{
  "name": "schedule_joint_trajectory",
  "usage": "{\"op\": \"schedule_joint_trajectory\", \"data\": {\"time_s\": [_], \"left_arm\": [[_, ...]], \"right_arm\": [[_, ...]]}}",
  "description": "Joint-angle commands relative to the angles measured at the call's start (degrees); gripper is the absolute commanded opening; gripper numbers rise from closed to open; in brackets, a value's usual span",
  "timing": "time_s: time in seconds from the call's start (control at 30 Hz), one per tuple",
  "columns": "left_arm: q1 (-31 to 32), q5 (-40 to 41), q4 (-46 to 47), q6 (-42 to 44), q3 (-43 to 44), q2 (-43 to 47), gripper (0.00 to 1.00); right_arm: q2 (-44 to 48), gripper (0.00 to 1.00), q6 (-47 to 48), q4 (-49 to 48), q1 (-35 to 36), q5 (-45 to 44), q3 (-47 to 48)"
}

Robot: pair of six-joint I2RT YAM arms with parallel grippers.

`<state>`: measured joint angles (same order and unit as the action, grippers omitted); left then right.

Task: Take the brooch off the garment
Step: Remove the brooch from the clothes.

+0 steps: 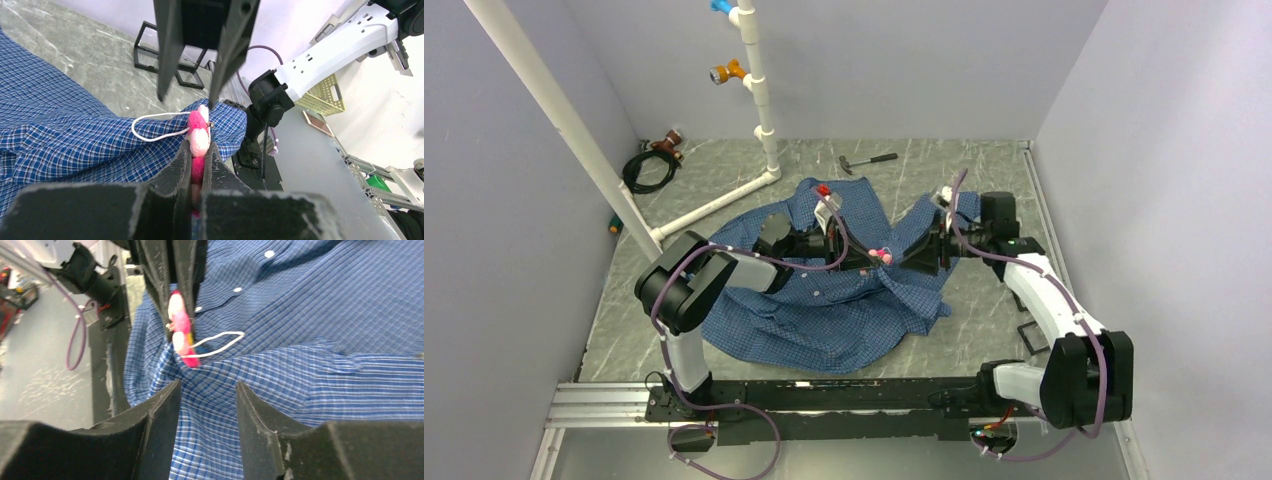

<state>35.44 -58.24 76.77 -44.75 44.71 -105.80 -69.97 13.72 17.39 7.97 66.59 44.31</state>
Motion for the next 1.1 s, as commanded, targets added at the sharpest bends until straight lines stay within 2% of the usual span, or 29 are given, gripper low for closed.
{"op": "schedule_joint_trajectory", "data": {"time_s": [0.0, 0.2, 0.3, 0.4, 0.73, 0.87, 1.07], "left_arm": [[0.2, -2.7, 6.4, -0.9, 0.4, 0.3, 0.00], [0.5, -3.7, 8.8, -1.2, 0.2, 0.2, 0.00], [0.7, -4.0, 8.6, -0.3, 0.3, 0.1, 0.00], [0.9, -4.6, 9.4, -0.9, 0.7, -0.4, 0.00], [2.1, -5.0, 10.1, -2.6, 2.0, -1.5, 0.00], [2.1, -4.9, 10.0, -2.8, 2.2, -1.8, 0.00], [2.2, -5.1, 10.4, -3.3, 2.2, -1.9, 0.00]], "right_arm": [[2.3, 0.49, 6.1, 3.7, -3.0, 0.8, 4.8], [1.5, 0.52, 4.2, -0.7, -2.3, 3.2, 4.0], [1.3, 0.58, 4.8, -0.3, -1.3, 4.6, 4.3], [1.2, 0.59, 5.7, 0.1, -0.7, 5.1, 4.2], [0.1, 0.47, 5.3, -2.0, 2.4, 5.0, 3.1], [-0.2, 0.46, 5.4, -2.4, 4.0, 4.6, 2.5], [-0.4, 0.31, 5.5, -2.8, 4.4, 3.9, 1.8]]}}
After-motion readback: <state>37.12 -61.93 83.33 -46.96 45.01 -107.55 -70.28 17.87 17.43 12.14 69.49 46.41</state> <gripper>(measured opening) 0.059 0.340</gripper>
